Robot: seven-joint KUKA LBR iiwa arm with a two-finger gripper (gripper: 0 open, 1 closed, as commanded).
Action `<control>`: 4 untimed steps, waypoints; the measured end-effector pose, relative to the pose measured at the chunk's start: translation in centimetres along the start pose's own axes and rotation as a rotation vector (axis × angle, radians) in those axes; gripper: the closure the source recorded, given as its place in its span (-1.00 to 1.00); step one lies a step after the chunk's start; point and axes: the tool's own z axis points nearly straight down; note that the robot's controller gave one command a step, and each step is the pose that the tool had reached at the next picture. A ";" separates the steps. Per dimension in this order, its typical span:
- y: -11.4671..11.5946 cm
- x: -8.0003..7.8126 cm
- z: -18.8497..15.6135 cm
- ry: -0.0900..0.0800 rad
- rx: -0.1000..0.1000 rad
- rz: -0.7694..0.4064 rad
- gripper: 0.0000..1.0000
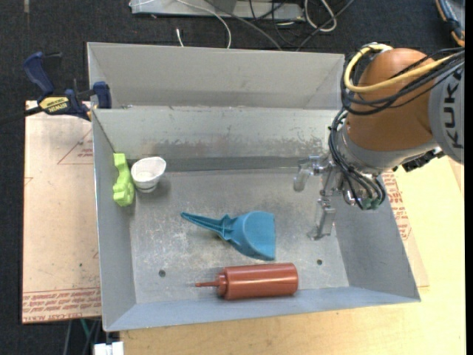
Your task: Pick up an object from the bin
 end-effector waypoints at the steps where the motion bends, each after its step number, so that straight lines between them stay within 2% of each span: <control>1: 0.0 -0.1 -0.5 -0.008 0.000 -0.002 -1.00; 2: 5.8 -0.9 11.7 -0.012 -0.002 0.033 -1.00; 3: 8.0 -2.5 9.9 -0.020 0.002 -0.110 -1.00; 4: 11.3 0.1 12.5 -0.009 -0.003 0.224 -1.00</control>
Offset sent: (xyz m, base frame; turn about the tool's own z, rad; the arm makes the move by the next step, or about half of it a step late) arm 0.0080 0.0747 -0.1544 0.0440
